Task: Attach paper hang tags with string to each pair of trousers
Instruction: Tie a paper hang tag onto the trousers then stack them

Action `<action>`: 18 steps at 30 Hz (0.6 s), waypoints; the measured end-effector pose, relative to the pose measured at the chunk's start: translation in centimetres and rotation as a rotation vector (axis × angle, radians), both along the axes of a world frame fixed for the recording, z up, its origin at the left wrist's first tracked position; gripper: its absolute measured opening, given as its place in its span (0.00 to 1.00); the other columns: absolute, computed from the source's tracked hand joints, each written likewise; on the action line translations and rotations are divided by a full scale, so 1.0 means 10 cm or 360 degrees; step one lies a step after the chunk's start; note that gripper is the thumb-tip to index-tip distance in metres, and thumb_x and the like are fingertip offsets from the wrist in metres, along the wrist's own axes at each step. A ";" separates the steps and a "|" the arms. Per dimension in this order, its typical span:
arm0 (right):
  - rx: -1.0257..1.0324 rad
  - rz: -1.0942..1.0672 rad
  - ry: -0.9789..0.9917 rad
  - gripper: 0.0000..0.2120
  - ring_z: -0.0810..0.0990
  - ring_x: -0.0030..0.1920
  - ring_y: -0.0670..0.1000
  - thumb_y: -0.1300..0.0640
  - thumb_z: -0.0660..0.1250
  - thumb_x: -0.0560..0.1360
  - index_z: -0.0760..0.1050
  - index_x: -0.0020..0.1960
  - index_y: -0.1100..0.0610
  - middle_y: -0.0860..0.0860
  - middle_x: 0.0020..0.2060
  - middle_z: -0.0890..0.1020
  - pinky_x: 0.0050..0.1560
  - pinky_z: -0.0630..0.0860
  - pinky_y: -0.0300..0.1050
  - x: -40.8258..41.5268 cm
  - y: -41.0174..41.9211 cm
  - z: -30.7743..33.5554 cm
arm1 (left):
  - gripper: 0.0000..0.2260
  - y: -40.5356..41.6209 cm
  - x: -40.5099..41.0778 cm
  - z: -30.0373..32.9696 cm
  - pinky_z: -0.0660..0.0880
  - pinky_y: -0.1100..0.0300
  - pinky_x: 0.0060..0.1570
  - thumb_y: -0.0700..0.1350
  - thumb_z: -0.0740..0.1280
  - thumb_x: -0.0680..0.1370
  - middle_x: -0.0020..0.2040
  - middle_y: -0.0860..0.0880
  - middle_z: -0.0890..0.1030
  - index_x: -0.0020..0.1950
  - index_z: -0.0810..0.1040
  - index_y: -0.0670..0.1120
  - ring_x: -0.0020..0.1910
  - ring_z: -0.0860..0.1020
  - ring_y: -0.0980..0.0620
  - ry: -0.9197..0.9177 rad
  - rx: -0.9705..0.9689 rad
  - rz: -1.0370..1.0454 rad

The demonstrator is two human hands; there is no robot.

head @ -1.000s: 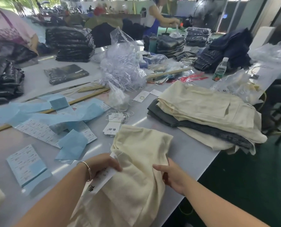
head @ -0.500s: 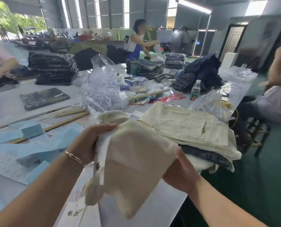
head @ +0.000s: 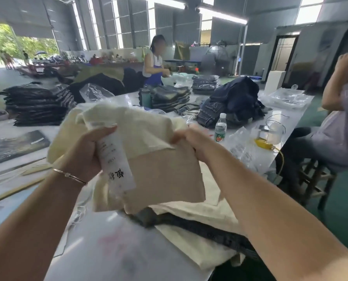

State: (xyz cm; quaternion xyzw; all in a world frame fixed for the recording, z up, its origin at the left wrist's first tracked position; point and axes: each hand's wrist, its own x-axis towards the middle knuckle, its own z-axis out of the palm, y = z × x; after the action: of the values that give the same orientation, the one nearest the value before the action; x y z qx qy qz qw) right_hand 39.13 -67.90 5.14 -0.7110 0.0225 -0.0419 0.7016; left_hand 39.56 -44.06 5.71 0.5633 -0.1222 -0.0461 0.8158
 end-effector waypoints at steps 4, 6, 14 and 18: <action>-0.0098 -0.0036 -0.0118 0.30 0.78 0.43 0.56 0.65 0.66 0.58 0.69 0.61 0.65 0.59 0.48 0.76 0.32 0.75 0.42 0.48 -0.71 0.52 | 0.16 -0.51 0.09 0.06 0.80 0.58 0.38 0.37 0.73 0.65 0.41 0.51 0.84 0.50 0.80 0.49 0.39 0.83 0.51 -0.0468 0.0073 0.0233; -0.0440 -0.0069 -0.0051 0.27 0.78 0.42 0.57 0.63 0.65 0.57 0.70 0.57 0.63 0.59 0.48 0.75 0.32 0.75 0.43 0.63 -1.06 0.55 | 0.16 -0.83 0.09 -0.23 0.80 0.57 0.41 0.39 0.76 0.61 0.42 0.49 0.84 0.48 0.82 0.47 0.41 0.82 0.50 -0.0376 0.0128 0.0325; -0.2113 0.0202 0.0580 0.24 0.71 0.64 0.59 0.58 0.62 0.75 0.63 0.71 0.56 0.56 0.64 0.72 0.62 0.71 0.53 0.98 -1.90 -1.12 | 0.12 -2.05 0.05 -2.17 0.69 0.64 0.18 0.32 0.58 0.79 0.34 0.42 0.75 0.62 0.71 0.30 0.22 0.72 0.51 0.1411 0.0098 -0.0078; -0.2517 0.0410 0.0409 0.18 0.64 0.65 0.59 0.58 0.56 0.77 0.69 0.66 0.49 0.53 0.64 0.69 0.65 0.62 0.58 0.90 -1.86 -1.79 | 0.04 -2.03 0.24 -2.32 0.71 0.56 0.31 0.31 0.62 0.78 0.39 0.39 0.75 0.52 0.71 0.33 0.34 0.71 0.47 0.1318 0.0485 -0.0009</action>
State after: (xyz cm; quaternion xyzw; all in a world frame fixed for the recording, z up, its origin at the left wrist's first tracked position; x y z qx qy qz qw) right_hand 48.17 -86.51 -12.79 -0.9928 -0.0154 0.1177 -0.0172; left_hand 41.95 -64.40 -17.45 0.6109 0.2216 -0.2878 0.7034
